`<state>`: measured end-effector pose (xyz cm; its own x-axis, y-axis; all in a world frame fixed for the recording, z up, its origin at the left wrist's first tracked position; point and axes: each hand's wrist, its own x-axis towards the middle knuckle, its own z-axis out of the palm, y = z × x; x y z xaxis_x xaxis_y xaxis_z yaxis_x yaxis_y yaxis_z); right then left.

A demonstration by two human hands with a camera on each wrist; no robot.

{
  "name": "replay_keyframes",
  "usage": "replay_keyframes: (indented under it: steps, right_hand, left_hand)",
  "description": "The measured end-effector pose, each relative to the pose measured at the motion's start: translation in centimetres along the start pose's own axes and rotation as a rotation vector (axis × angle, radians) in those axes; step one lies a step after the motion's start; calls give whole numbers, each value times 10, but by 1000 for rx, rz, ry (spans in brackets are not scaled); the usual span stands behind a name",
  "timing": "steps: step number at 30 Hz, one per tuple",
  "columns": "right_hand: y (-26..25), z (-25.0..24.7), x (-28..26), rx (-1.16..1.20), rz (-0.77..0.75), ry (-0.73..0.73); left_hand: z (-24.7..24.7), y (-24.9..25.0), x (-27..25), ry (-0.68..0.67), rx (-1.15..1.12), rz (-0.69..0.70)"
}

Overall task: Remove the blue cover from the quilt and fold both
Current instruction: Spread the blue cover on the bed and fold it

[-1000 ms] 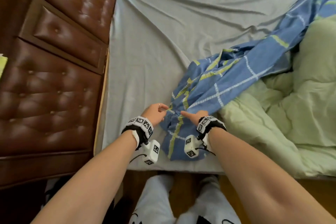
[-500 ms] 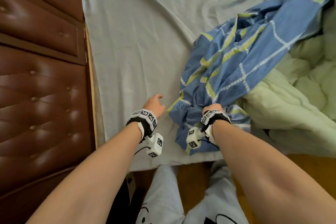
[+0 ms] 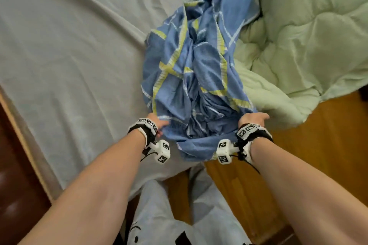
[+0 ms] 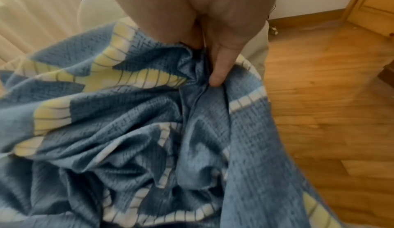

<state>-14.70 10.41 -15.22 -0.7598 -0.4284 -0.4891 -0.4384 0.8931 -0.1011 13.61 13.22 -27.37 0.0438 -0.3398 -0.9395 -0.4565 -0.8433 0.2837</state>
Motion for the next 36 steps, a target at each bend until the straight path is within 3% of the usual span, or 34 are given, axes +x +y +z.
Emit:
replay_keyframes:
  steps: [4, 6, 9, 13, 15, 17, 20, 21, 23, 25, 28, 32, 36]
  right_hand:
    - [-1, 23, -3, 256, 135, 40]
    - [-1, 27, -13, 238, 62, -59]
    - [-1, 29, -29, 221, -168, -371]
    - [-6, 0, -42, 116, -626, -733]
    - [-9, -13, -44, -55, -835, -746]
    - [-16, -23, -40, -123, -935, -605]
    - [-15, -38, -16, -31, -851, -467]
    - [-10, -43, -3, 9, -816, -468]
    - [3, -55, 22, 35, -766, -452]
    - [20, -68, 48, 47, -749, -434]
    - [45, -81, 83, 30, -653, -424]
    - [56, -90, 101, 36, -525, -450]
    - [25, -97, 53, -95, -622, -504]
  left_hand:
    - [0, 9, -6, 78, 60, 189]
    - [2, 20, -27, 75, 55, 276]
    - [8, 48, -67, 13, 28, 432]
    - [12, 85, -118, -81, -181, 559]
    - [21, 96, -141, -190, -302, 563]
    - [35, 108, -155, -209, -355, 558]
    - [53, 124, -163, 10, -339, 511]
    - [55, 125, -159, 179, -224, 478]
    - [57, 121, -153, 473, 242, 375]
    - [64, 119, -144, 498, 568, 289]
    - [81, 141, -140, 447, 777, 263]
    - [89, 176, -163, 613, 779, 292]
    - [54, 176, -208, 717, 697, 248]
